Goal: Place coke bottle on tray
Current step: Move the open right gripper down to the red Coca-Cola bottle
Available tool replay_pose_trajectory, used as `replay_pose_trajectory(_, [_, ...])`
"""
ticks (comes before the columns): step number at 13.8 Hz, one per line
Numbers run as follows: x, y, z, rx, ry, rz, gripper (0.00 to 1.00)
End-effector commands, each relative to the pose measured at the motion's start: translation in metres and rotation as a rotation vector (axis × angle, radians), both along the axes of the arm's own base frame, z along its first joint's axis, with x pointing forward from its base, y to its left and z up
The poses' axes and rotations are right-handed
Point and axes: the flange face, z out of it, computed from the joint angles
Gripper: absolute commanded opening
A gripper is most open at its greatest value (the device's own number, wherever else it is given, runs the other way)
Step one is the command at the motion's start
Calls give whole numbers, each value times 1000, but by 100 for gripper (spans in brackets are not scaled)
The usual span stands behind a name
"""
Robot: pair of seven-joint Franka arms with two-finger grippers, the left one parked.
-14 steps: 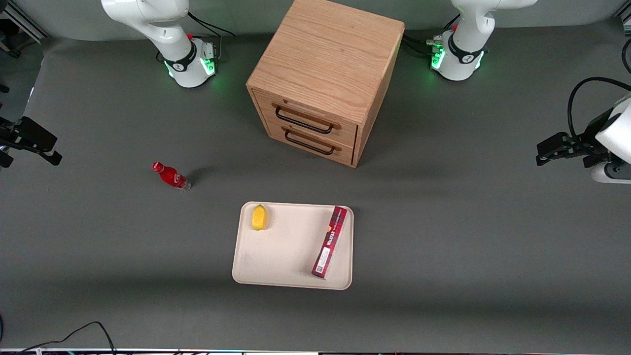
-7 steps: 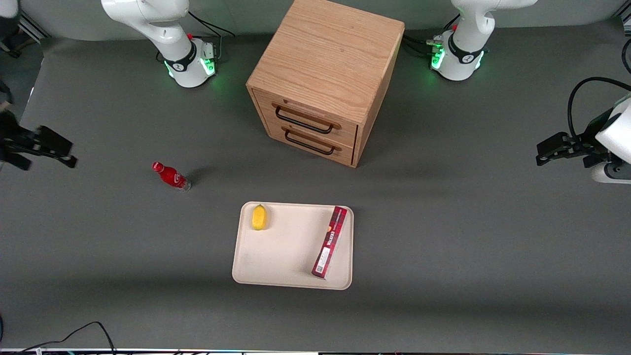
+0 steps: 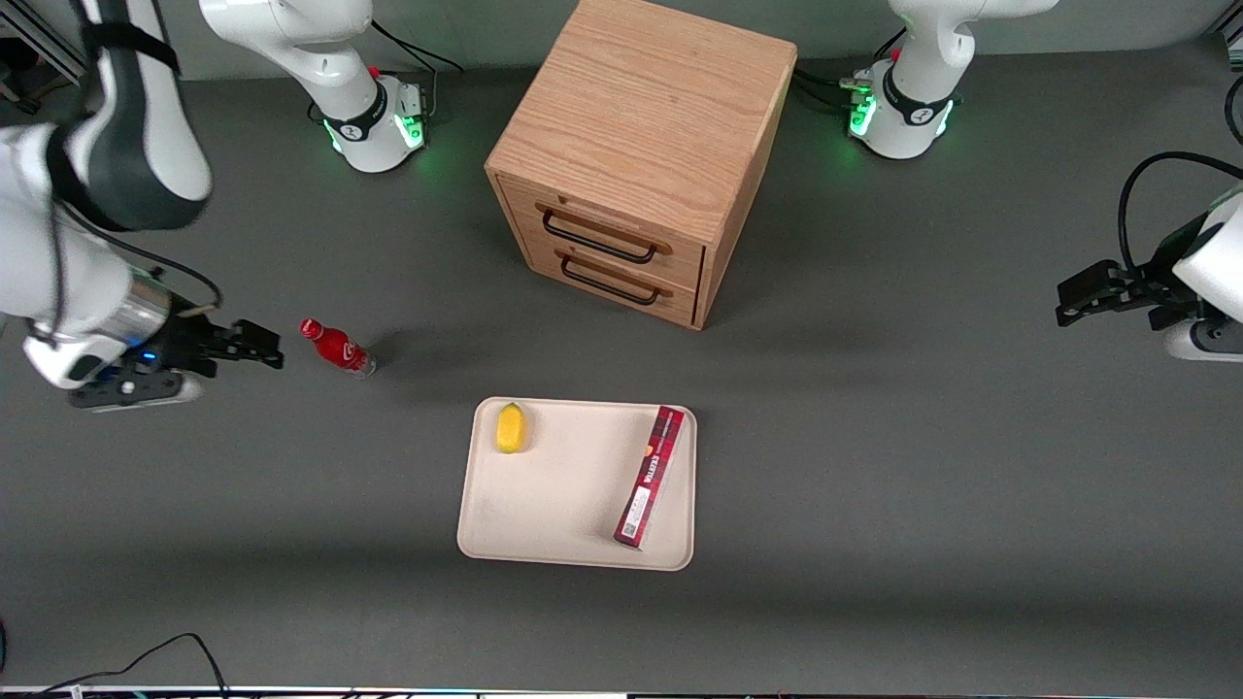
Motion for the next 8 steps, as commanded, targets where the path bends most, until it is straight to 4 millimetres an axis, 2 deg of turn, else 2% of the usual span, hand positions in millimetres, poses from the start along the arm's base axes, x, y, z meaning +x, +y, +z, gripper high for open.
replay_pose_trajectory(1, [-39,2,-49,12,-26,9,100])
replay_pose_trajectory(3, [-55,9,-74,29,-7,5,100])
replay_pose_trajectory(6, [-75,8,-76,28,24,6,100])
replay_pose_trajectory(8, [-82,5,-74,29,49,2,86])
